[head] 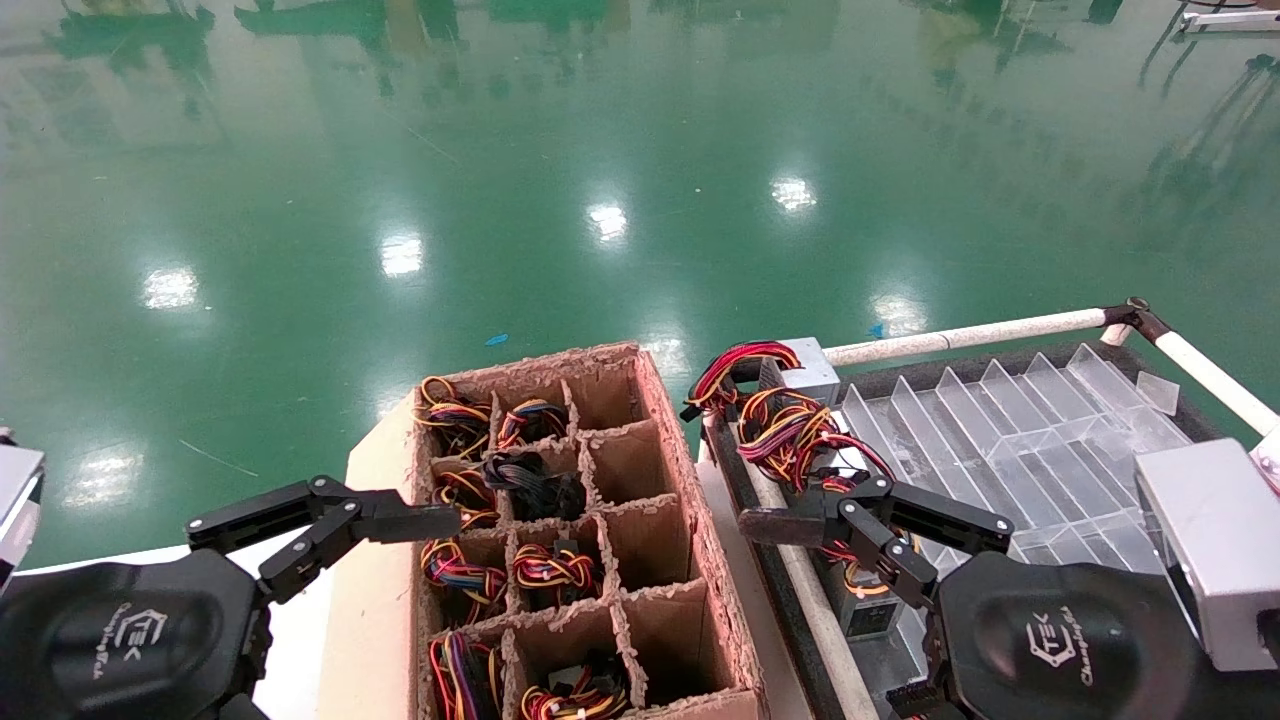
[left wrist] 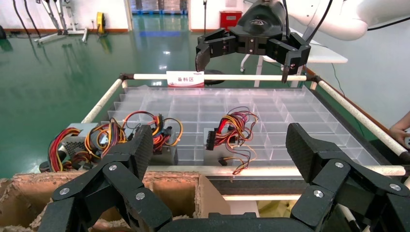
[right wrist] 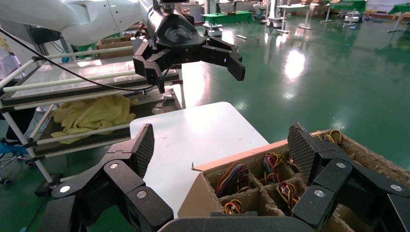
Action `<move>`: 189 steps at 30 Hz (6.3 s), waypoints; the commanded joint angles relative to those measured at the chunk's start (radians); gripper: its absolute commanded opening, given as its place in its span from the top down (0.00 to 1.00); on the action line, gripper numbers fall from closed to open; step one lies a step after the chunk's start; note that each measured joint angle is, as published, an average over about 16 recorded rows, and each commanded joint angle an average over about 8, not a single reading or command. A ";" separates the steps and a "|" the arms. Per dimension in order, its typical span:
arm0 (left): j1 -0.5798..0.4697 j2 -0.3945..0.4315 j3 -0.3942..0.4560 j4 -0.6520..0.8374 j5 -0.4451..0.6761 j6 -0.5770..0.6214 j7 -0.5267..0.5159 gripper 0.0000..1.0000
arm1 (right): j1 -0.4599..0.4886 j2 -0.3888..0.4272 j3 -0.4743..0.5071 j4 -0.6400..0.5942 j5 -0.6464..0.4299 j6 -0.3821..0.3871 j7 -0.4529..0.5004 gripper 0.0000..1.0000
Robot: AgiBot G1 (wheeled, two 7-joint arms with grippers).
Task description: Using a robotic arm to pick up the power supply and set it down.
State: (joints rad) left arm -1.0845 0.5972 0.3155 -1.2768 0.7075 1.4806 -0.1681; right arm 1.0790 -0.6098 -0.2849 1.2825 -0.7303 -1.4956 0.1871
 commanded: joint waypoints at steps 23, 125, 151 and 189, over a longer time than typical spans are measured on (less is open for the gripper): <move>0.000 0.000 0.000 0.000 0.000 0.000 0.000 1.00 | 0.000 0.000 0.000 0.000 0.000 0.000 0.000 0.00; -0.001 -0.001 0.003 0.001 -0.002 -0.001 0.002 0.00 | 0.630 -0.733 -0.710 -0.853 -0.415 0.497 -0.604 1.00; -0.001 -0.001 0.004 0.001 -0.002 -0.001 0.002 0.00 | 0.789 -0.488 -0.543 -0.763 -0.205 0.367 -0.636 1.00; -0.001 -0.002 0.005 0.001 -0.003 -0.002 0.003 0.00 | 0.976 -0.257 -0.542 -1.216 -0.258 0.300 -0.502 1.00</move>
State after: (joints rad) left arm -1.0860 0.5955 0.3205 -1.2761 0.7042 1.4790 -0.1655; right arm 2.0518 -0.8716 -0.8260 0.0684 -0.9862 -1.1717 -0.3100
